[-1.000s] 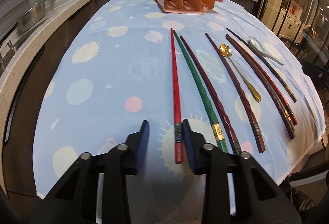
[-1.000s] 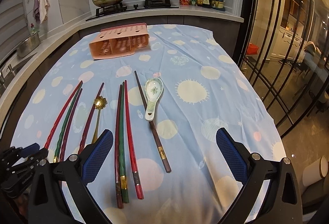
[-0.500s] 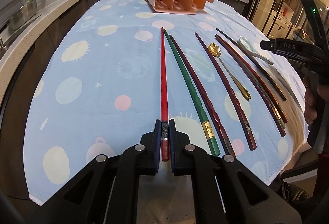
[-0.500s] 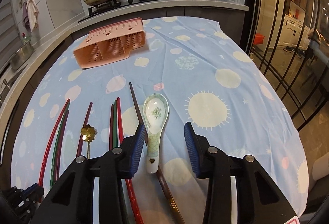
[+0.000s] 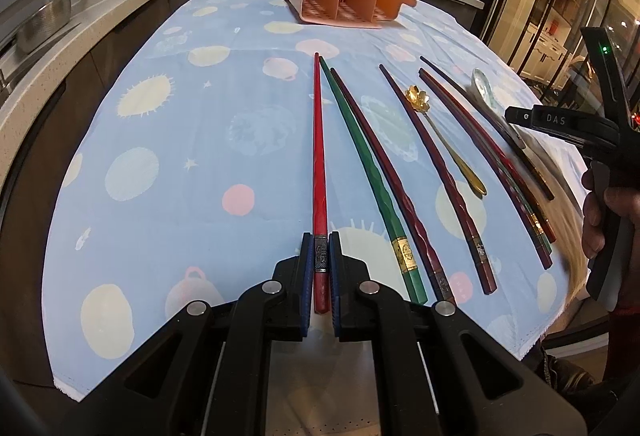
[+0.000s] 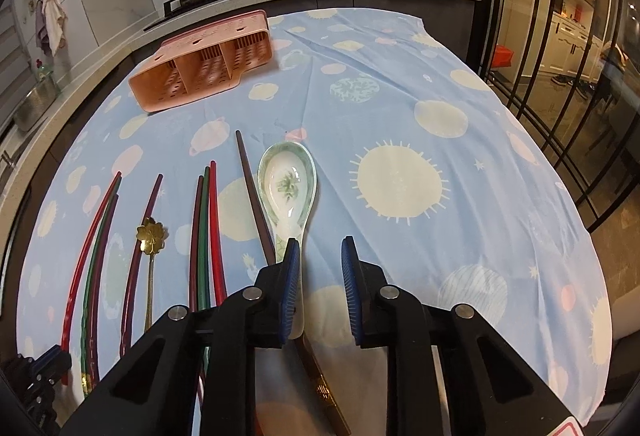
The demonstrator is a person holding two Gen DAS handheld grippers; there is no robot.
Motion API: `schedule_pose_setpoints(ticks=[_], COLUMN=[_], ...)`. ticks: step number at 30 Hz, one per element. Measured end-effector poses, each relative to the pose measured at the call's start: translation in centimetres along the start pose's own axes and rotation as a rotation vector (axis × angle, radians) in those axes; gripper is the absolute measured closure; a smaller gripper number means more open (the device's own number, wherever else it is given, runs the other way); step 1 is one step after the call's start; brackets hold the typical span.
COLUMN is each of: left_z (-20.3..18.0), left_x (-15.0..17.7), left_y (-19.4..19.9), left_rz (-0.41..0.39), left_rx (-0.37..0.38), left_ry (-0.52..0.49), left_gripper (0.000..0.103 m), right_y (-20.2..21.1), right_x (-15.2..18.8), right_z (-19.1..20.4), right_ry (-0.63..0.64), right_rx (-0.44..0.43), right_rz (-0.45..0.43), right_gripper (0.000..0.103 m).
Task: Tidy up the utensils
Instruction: 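Close the right tool on the white ceramic spoon's handle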
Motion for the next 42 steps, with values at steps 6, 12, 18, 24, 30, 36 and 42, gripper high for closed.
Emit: schedule_pose_setpoints(ticks=[6, 12, 18, 24, 30, 36, 42], left_z=[0.0, 0.0, 0.1, 0.2, 0.1, 0.4, 0.2], left_x=[0.0, 0.0, 0.0, -0.1, 0.0, 0.0, -0.1], left_y=[0.0, 0.0, 0.0, 0.0, 0.0, 0.1, -0.1], left_rz=[0.004, 0.007, 0.006, 0.004, 0.005, 0.019, 0.02], left_rx=[0.004, 0.004, 0.012, 0.02, 0.009, 0.031, 0.012], left_ry=[0.011, 0.011, 0.022, 0.032, 0.026, 0.058, 0.043], left_gripper=[0.096, 0.096, 0.096, 0.096, 0.096, 0.096, 0.096], right_y=[0.1, -0.3, -1.0, -0.7, -0.5, 0.9, 0.8], right_x=[-0.2, -0.3, 0.5, 0.7, 0.6, -0.1, -0.2], right_z=[0.2, 0.9, 0.9, 0.8, 0.5, 0.1, 0.0], right_ry=[-0.01, -0.001, 0.0, 0.009, 0.001, 0.005, 0.005], right_rx=[-0.022, -0.037, -0.042, -0.048, -0.046, -0.046, -0.05], right_rz=[-0.001, 0.001, 0.021, 0.012, 0.016, -0.018, -0.011], right_gripper=[0.085, 0.085, 0.083, 0.09, 0.089, 0.088, 0.087])
Point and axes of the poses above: each gripper's, at about its wrist camera, not at the fingertips, and y roughly against the way its jaws point, z to its left, x to its underside, the point moved 9 cm from there along -y, roughly the way its jaws point, and after that the axes turned 6 degrees about x, right-handed, at the moved point
